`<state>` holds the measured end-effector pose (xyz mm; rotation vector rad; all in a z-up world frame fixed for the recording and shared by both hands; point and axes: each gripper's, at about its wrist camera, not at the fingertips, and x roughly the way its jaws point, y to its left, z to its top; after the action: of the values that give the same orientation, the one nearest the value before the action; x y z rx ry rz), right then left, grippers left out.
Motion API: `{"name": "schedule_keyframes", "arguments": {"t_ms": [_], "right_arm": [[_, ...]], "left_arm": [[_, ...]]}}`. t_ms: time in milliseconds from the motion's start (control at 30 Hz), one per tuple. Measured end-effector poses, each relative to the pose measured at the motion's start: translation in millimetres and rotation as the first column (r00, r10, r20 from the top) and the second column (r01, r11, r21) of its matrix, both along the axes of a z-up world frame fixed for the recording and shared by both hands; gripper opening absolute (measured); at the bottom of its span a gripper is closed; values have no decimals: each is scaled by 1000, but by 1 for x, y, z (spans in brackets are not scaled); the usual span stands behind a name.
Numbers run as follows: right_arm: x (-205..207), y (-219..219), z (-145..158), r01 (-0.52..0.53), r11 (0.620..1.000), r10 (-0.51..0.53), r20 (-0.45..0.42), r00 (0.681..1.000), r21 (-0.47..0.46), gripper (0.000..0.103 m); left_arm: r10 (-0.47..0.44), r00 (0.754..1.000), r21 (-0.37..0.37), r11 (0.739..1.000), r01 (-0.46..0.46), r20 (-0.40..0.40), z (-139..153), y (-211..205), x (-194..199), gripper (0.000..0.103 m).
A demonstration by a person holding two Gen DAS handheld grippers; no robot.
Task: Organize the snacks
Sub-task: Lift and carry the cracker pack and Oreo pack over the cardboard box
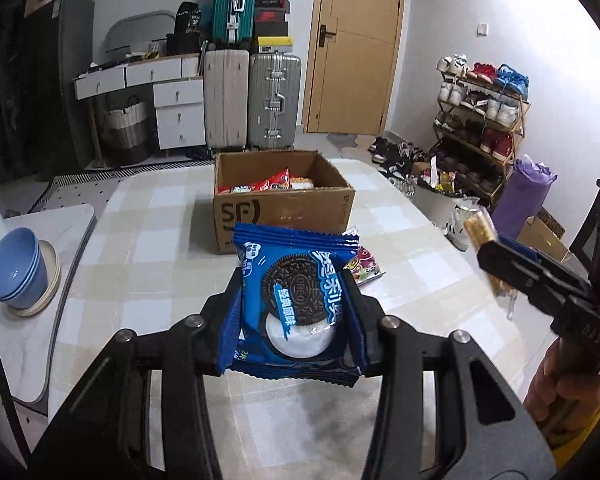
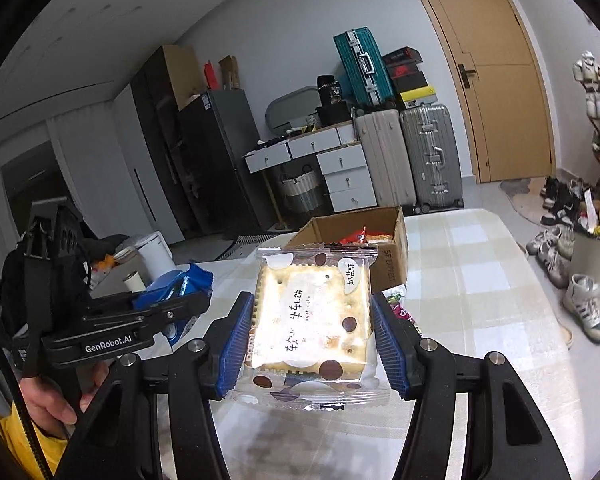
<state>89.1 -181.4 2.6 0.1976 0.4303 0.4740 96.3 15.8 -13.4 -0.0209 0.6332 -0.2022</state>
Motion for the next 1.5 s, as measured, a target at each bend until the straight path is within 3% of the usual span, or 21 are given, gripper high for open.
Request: {"name": "schedule_keyframes", "arguments": {"t_ms": [367,833,1167,1300,1500], "right_arm": [[-11,11,-5,1,999,-2,-14,1000,-54,59],[2,10,-6,15,999,-16,-32,999,-42,59],[46,19,14,-32,998,32,-2,999,-49,59],[80,24,29,-50,998,50,-3,999,-48,59],[148,29,50,-76,997,76,-57,995,-6,59]], "left_arm": [[0,1000,-37,999,0,9,9,5,-29,41],[-2,1000,-50,999,1,-20,-5,12,-26,41],[8,999,-33,999,-9,-32,-1,27,37,41],[24,1000,32,999,-24,-3,6,25,72,41],[44,999,51,998,-43,-2,16,27,140,41]]}}
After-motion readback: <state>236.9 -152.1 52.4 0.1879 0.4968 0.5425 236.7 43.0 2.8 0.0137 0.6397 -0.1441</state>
